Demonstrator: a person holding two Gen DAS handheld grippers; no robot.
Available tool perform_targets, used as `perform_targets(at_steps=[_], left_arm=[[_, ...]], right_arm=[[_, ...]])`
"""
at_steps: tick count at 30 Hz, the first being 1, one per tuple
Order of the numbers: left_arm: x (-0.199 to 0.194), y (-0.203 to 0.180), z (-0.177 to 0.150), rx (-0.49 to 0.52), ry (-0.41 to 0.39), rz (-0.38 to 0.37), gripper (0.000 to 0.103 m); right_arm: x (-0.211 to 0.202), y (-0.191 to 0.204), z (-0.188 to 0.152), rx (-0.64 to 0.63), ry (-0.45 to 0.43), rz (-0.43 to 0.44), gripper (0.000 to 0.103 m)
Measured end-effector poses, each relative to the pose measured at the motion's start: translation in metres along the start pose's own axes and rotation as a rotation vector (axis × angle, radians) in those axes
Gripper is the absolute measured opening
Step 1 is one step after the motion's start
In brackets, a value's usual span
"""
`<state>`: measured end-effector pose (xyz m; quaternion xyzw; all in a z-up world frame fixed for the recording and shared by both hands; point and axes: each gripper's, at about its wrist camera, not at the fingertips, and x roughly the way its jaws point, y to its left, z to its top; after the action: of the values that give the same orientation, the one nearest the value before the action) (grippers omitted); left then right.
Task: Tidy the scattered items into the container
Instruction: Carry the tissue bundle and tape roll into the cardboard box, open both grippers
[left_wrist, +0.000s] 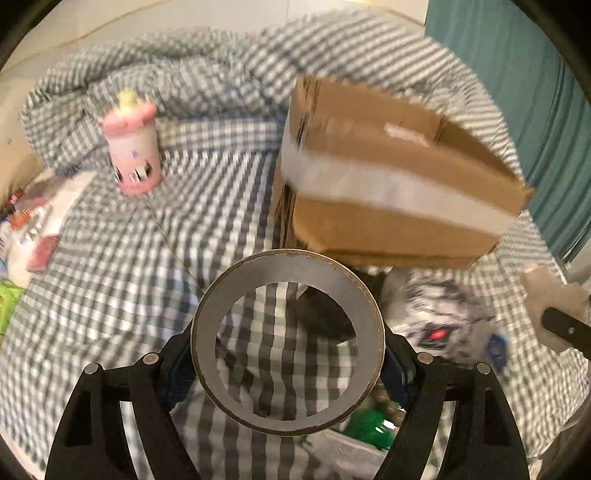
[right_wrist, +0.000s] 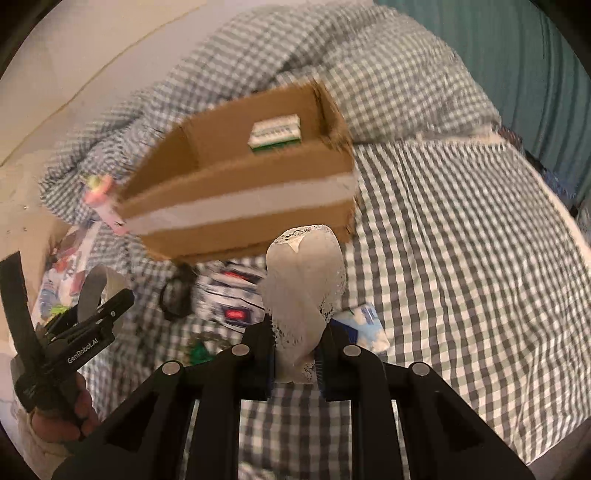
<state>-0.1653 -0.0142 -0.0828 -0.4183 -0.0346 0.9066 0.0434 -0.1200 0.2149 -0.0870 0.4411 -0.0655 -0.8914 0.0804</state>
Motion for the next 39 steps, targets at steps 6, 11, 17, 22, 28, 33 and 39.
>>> perform_targets(at_steps=[6,11,17,22,28,33,39], left_arm=[[-0.058,-0.023,0.029,0.043,-0.095,-0.017,0.083],[-0.094,-0.047,0.054,0.093,-0.151,-0.036,0.083],[-0.104,-0.061,0.073,0.113,-0.179,-0.058,0.083],[-0.083,-0.066,0.097,0.11,-0.153,-0.073,0.083],[-0.041,-0.069,0.126,0.087,-0.134,-0.064,0.083],[0.004,-0.072,0.145,0.092,-0.103,-0.049,0.084],[0.042,-0.083,0.148,0.156,-0.085,0.023,0.103]], right_arm=[[-0.048,0.023,0.014,-0.049,-0.092,0.038,0.016],[-0.084,0.036,0.028,-0.092,-0.172,0.055,0.016],[-0.097,0.045,0.045,-0.13,-0.217,0.087,0.015],[-0.065,0.039,0.077,-0.105,-0.157,0.094,0.016],[-0.019,0.029,0.113,-0.089,-0.122,0.095,0.016],[0.018,0.022,0.135,-0.061,-0.152,0.072,0.06],[0.027,0.017,0.137,-0.049,-0.209,0.045,0.099]])
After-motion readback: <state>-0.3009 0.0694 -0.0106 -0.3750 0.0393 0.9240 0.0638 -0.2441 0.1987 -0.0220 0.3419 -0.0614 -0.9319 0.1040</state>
